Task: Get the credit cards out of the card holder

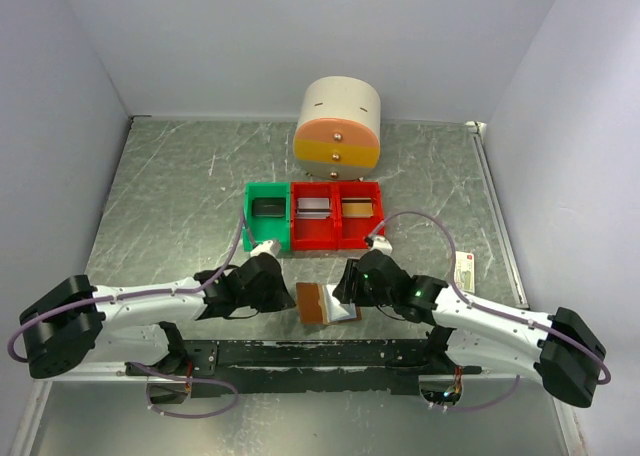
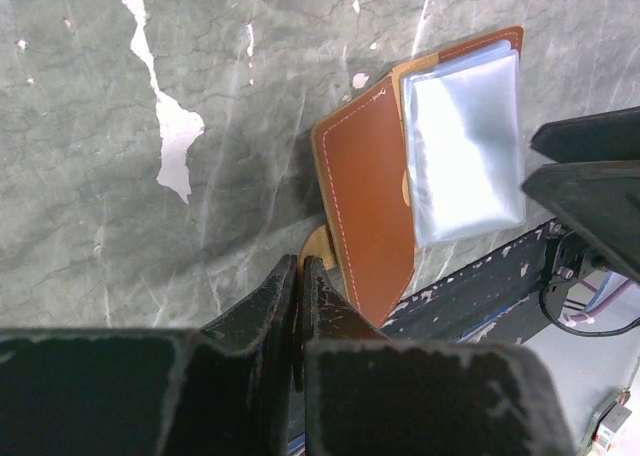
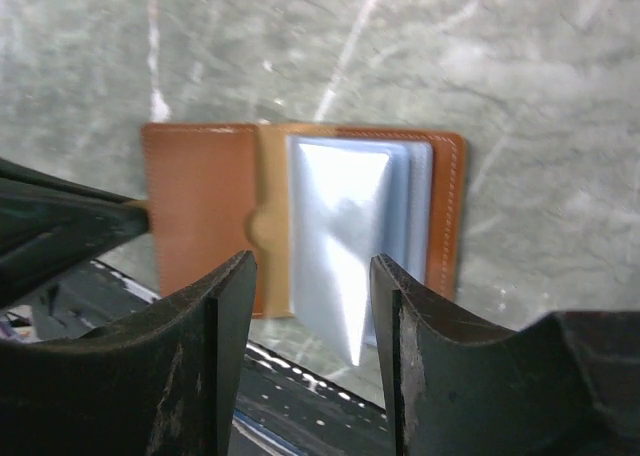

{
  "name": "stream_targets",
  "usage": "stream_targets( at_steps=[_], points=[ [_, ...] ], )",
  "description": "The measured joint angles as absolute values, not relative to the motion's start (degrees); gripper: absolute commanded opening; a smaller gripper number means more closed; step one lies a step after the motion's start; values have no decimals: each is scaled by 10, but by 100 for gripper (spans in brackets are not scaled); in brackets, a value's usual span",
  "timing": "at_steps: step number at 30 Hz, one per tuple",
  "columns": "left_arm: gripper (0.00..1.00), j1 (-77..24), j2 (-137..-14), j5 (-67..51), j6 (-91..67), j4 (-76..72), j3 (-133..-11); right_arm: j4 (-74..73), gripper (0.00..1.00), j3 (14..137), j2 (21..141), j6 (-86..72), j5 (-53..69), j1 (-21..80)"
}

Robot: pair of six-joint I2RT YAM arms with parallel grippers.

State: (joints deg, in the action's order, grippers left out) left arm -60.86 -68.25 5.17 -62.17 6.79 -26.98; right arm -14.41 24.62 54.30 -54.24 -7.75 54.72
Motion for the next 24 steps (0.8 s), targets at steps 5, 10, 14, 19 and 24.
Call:
stream_targets(
  at_steps=[5,10,14,19,24],
  points=[
    [7,-609,-688,52,-613,70,-283,-153,51,227,558,-555,-75,547],
    [7,-609,-688,52,-609,70,-287,-149,51,227,571,-559,-70,547],
    [7,-609,-690,52,-609,70,-287,-149,52,227,571,-562,-69,547],
    [7,-609,-696,52,-608,71,-287,-170,56,228,549,-563,-83,547],
    [7,-609,-704,52,-608,76,-293,-184,56,233,535,-564,-95,547]
  ],
)
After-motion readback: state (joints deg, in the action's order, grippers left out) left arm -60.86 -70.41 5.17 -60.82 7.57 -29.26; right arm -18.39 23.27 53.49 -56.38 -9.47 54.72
